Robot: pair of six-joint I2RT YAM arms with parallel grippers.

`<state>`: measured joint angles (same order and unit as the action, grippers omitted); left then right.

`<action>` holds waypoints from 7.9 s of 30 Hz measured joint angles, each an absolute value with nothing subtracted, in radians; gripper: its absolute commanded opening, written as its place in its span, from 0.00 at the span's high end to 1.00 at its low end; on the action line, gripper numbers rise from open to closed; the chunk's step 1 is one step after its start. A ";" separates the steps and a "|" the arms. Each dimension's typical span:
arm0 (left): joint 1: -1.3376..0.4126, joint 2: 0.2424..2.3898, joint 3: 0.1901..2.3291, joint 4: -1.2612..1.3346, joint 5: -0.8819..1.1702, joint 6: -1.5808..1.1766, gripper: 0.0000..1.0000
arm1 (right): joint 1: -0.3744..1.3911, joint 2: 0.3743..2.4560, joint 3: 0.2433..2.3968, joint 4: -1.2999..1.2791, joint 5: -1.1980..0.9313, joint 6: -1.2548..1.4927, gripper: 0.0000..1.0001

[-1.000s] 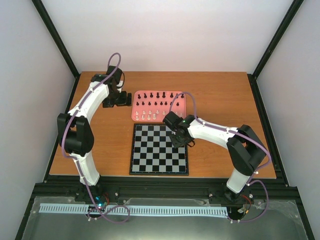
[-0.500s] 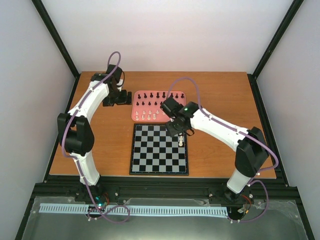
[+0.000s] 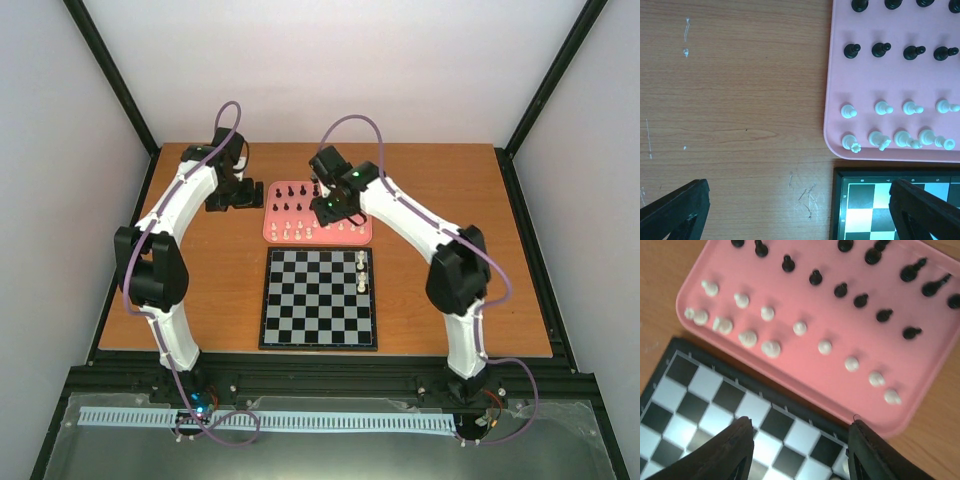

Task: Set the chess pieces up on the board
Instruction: Pick up the chess piece from the storage box, then place the chess piece on the chessboard, then pick up the chess piece from the storage box.

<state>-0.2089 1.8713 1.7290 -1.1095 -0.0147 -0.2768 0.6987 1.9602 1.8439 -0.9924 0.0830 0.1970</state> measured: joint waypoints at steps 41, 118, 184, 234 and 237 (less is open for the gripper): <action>-0.209 1.869 1.743 -1.117 -0.010 -0.277 0.00 | 0.679 2.416 2.177 -0.973 -0.124 0.205 0.64; -0.209 1.837 1.729 -1.100 -0.062 -0.276 0.00 | 0.700 1.342 1.032 -0.941 -0.004 0.461 0.97; -0.215 1.754 1.624 -1.031 -0.061 -0.281 0.00 | 0.825 1.562 0.946 -0.717 0.053 0.596 0.88; -0.215 1.743 1.609 -1.025 -0.066 -0.281 0.00 | 0.824 1.601 1.405 -0.969 0.094 0.473 0.42; -0.215 1.736 1.609 -1.025 -0.070 -0.281 0.00 | 0.816 1.710 1.571 -0.962 0.083 0.436 0.42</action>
<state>-0.2153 1.7355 1.6089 -1.0252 -0.0704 -0.2810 0.8162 1.7100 1.5707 -0.9623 0.0830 0.4358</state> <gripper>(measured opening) 0.997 0.583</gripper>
